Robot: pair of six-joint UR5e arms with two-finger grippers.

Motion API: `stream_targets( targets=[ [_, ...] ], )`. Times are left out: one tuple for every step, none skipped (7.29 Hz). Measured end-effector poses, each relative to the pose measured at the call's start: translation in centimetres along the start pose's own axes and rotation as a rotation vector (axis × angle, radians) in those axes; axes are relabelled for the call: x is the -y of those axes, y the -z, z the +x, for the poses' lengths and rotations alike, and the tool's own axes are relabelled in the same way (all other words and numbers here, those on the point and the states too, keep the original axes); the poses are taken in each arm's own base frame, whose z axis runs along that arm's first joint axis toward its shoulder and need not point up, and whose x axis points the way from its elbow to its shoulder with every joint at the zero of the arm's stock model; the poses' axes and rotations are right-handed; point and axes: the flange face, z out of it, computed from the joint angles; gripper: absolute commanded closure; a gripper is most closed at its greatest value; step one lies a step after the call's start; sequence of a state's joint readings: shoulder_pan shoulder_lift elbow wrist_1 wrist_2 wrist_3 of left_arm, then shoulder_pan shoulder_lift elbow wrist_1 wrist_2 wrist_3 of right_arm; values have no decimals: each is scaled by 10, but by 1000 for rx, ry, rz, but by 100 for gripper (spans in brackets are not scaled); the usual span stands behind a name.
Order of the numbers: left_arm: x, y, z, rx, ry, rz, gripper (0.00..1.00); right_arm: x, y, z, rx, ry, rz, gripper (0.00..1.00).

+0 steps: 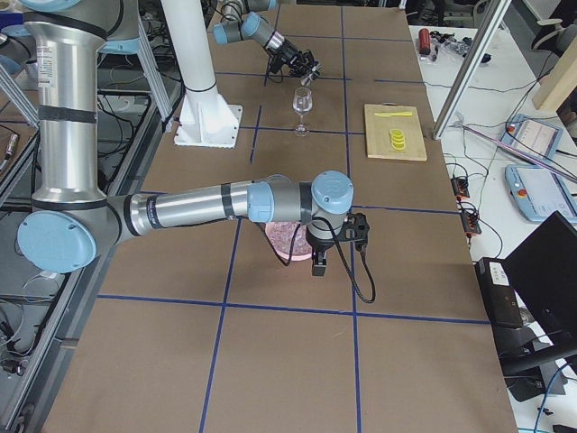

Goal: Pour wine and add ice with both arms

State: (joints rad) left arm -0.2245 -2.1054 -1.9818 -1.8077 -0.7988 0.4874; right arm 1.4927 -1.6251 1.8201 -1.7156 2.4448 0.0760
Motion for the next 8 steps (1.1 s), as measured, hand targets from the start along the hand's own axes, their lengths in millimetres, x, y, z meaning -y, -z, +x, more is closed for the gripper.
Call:
stream_targets(
  targets=[
    [-3, 4, -6, 8, 102, 9, 100, 1, -1, -5, 18, 7, -4, 0],
    [-10, 8, -11, 15, 231, 15, 100, 3, -2, -10, 29, 7, -7, 0],
    [-28, 9, -5, 13, 394, 9, 100, 4, -3, -13, 34, 0, -10, 0],
    [-54, 7, 10, 12, 574, 3, 100, 4, -5, -14, 35, -4, -14, 0],
    [-81, 6, 25, 13, 743, 12, 100, 5, -7, -15, 35, -6, -19, 0],
    [-115, 2, 47, 15, 908, 7, 100, 6, -9, -15, 35, -7, -22, 0],
    [-163, -3, 76, 38, 1051, -8, 100, 6, -10, -15, 35, -6, -24, 0],
    [-221, -5, 105, 92, 1151, 2, 100, 8, -11, -16, 35, -6, -27, 0]
  ],
)
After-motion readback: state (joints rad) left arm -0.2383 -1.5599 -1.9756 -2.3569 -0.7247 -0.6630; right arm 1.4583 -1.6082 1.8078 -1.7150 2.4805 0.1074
